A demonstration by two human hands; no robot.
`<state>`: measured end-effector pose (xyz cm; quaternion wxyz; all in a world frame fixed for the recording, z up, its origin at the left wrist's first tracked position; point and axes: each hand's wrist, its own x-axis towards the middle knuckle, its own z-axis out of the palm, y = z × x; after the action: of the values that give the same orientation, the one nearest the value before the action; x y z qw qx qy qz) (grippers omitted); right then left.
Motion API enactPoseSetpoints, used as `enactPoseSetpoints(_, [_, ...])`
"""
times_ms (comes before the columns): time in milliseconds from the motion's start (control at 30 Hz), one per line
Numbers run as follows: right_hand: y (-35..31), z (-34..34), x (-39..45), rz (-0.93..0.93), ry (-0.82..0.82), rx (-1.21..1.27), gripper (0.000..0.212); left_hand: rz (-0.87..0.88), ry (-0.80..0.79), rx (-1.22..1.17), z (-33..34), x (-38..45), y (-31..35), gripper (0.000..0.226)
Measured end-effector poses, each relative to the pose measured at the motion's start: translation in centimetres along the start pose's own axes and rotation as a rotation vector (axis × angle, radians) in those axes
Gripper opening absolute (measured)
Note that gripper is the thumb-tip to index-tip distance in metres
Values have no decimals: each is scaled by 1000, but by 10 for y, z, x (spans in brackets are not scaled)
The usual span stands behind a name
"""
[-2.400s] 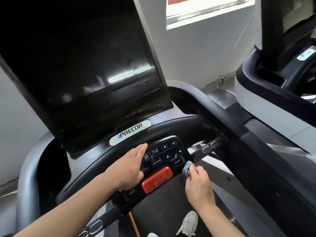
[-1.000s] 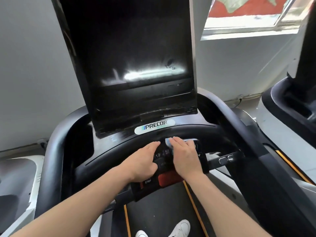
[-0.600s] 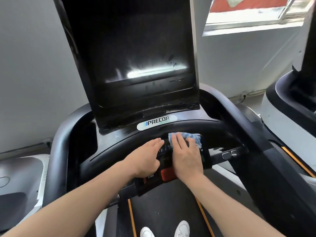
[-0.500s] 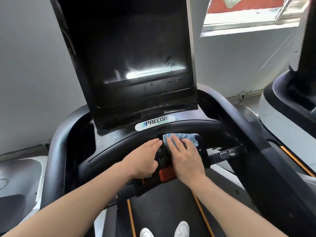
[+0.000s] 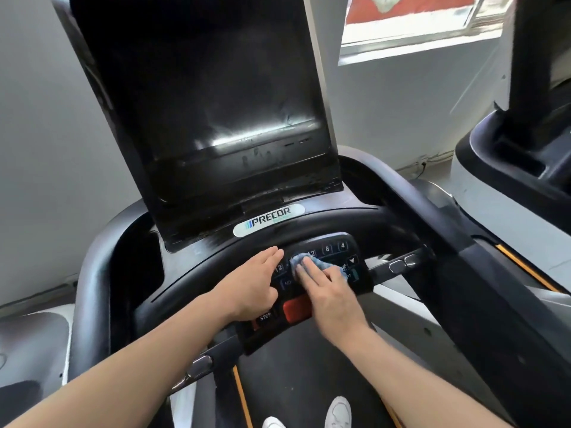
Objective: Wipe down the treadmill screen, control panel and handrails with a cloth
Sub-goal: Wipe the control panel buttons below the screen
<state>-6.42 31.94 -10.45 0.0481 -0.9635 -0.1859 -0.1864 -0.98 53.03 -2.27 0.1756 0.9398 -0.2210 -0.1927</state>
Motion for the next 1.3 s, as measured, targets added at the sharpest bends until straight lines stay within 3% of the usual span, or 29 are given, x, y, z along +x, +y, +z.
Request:
enactPoseSetpoints(100, [14,7,-4,223,61,131,60,0,-9,-8,-1,0,-1,85])
enactPoseSetpoints(233, [-2,1,-20,-25,-60,73,57,-5,-10,-12,-1,0,1,86])
enactPoseSetpoints(333, [11,0,-17,159,4,164,57,-9,-9,-18,-1,0,0,86])
enactPoseSetpoints(467, [-7,2,-26,2,-64,103,56,-5,-10,-20,-1,0,-2,85])
enactPoseSetpoints(600, [12,2,-15,186,-15,143,43,-2,-20,-24,0,2,-6,86])
enactPoseSetpoints(733, [1,-1,-17,4,-17,146,38,0,-13,-30,2,2,-6,86])
enactPoseSetpoints(867, [3,0,-6,132,36,190,25,4,-5,-39,2,2,-5,85])
enactPoseSetpoints(1000, [-16,3,-9,-70,-26,249,19,6,17,-50,1,0,-4,85])
enactPoseSetpoints(1133, [-8,9,-3,183,72,285,20,14,11,-47,1,1,-5,83])
enactPoseSetpoints(1200, [-37,7,-13,74,21,335,21,16,15,-44,2,0,-5,84])
enactPoseSetpoints(1267, [-32,5,-13,-62,21,331,20,20,13,-43,2,0,-5,85])
enactPoseSetpoints(1300, [-20,6,-9,-41,36,339,22,21,7,-45,2,0,-6,84])
